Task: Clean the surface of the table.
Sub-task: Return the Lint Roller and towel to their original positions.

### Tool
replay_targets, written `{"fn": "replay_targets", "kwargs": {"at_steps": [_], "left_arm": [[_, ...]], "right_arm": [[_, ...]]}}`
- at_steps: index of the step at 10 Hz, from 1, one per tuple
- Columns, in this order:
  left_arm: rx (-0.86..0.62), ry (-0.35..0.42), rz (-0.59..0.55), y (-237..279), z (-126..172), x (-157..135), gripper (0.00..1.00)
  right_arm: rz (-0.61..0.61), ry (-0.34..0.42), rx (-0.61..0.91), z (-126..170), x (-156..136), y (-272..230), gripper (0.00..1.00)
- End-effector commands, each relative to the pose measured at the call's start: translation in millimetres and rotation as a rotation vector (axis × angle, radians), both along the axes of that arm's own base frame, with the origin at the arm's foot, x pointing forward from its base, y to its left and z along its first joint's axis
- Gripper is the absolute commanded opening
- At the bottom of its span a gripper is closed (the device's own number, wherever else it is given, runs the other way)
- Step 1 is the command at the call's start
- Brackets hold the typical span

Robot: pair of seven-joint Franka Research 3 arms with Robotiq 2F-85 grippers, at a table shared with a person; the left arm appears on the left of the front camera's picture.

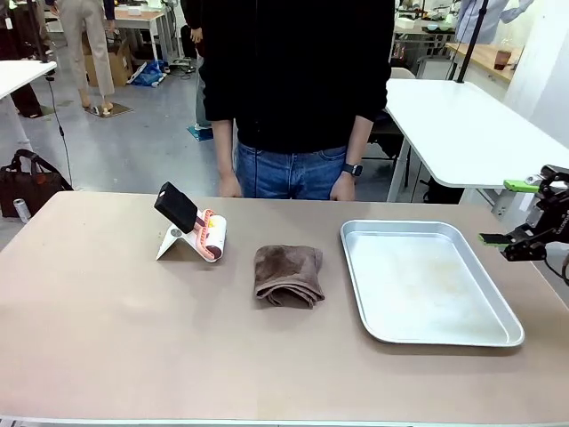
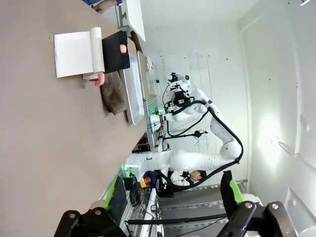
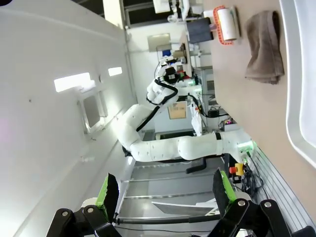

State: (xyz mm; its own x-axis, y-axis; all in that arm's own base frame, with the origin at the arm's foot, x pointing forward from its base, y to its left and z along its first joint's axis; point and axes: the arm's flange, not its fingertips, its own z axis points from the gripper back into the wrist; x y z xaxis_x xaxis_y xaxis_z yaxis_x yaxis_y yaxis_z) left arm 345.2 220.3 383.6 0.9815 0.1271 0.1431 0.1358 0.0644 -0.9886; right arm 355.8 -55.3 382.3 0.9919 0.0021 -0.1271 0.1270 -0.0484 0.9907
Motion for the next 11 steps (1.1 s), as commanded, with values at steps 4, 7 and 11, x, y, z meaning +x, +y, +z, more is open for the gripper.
{"fn": "replay_targets", "kwargs": {"at_steps": [4, 7, 11], "left_arm": [[0.008, -0.007, -0.005, -4.4, 3.5, -7.5, 1.00], [0.008, -0.007, -0.005, -4.4, 3.5, -7.5, 1.00], [0.008, -0.007, -0.005, -4.4, 3.5, -7.5, 1.00]], "right_arm": [[0.004, 0.001, 0.006, 0.6, -2.7, 0.3, 1.00], [0.004, 0.001, 0.006, 0.6, -2.7, 0.3, 1.00], [0.004, 0.001, 0.006, 0.6, -2.7, 0.3, 1.00]]}}
